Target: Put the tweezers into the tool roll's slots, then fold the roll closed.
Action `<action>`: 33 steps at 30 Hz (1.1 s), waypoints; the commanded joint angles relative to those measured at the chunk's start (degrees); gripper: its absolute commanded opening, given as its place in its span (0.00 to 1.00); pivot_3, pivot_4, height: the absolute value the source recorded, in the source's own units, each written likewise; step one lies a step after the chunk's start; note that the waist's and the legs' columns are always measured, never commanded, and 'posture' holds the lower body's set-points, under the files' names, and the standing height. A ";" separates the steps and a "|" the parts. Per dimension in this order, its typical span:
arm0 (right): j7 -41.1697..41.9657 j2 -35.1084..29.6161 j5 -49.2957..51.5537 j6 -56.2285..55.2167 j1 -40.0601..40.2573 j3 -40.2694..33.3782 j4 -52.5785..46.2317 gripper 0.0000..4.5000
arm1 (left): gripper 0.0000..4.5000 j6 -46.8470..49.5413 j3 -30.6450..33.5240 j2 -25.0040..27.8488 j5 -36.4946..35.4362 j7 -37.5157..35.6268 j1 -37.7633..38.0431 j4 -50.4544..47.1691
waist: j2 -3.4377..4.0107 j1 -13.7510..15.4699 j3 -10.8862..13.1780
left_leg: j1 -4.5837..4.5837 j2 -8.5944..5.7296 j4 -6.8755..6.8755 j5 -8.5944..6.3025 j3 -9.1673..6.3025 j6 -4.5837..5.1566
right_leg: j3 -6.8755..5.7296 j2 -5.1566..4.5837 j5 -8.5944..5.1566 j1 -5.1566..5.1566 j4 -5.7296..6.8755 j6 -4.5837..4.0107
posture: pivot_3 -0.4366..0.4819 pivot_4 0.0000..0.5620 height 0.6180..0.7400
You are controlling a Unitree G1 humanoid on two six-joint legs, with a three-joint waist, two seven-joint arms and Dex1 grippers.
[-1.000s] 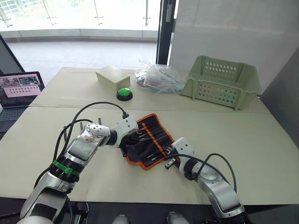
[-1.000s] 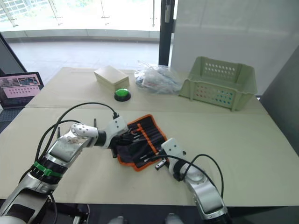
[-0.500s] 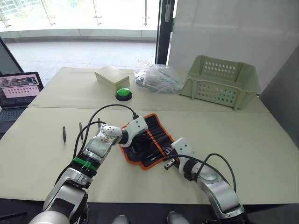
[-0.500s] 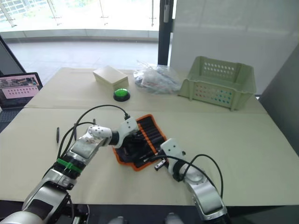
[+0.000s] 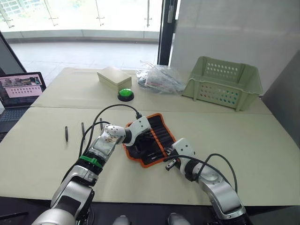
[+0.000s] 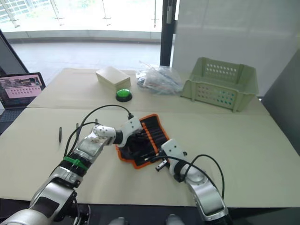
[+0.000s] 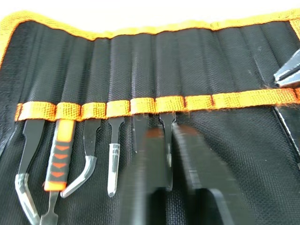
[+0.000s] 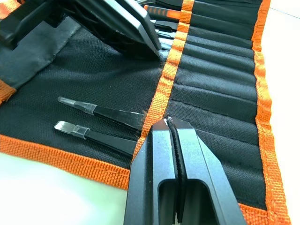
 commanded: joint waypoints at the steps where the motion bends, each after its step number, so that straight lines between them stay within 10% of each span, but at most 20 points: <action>1: 0.43 -0.38 -0.19 2.47 1.74 1.42 2.15 0.00 | 0.42 3.71 4.87 3.45 -2.50 -0.63 1.10 -9.23 | 0.01 -0.33 0.00 | 0.00 0.01 -0.03 0.00 0.00 0.00 | 0.00 0.02 0.00 -0.04 0.02 0.00 | 0.48 0.27 0.78; 9: 0.88 -1.01 -0.35 2.19 1.30 1.23 3.28 0.00 | 0.99 16.72 18.91 14.71 -11.13 0.20 14.02 -30.66 | 0.06 -0.40 0.03 | 0.05 0.04 -0.14 0.00 -0.01 0.00 | 0.00 0.00 0.00 -0.01 -0.01 0.00 | 0.48 0.27 0.78; 23: 2.95 -2.82 -0.27 1.98 -0.41 -0.05 5.65 0.00 | 0.99 8.94 56.79 7.80 -15.21 16.50 55.01 -45.61 | -0.05 -0.13 -0.01 | 0.15 0.13 -0.24 0.00 0.05 -0.01 | 0.01 -0.05 0.00 0.02 -0.09 -0.03 | 0.48 0.27 0.78; 33: 5.49 -3.69 -0.38 1.15 -2.28 0.25 7.95 0.00 | 0.99 3.56 64.63 -5.01 -19.03 23.86 70.62 -50.54 | -0.32 0.01 -0.15 | 0.18 0.14 -0.23 -0.01 0.08 -0.02 | 0.00 -0.04 0.00 0.08 -0.18 -0.06 | 0.48 0.27 0.78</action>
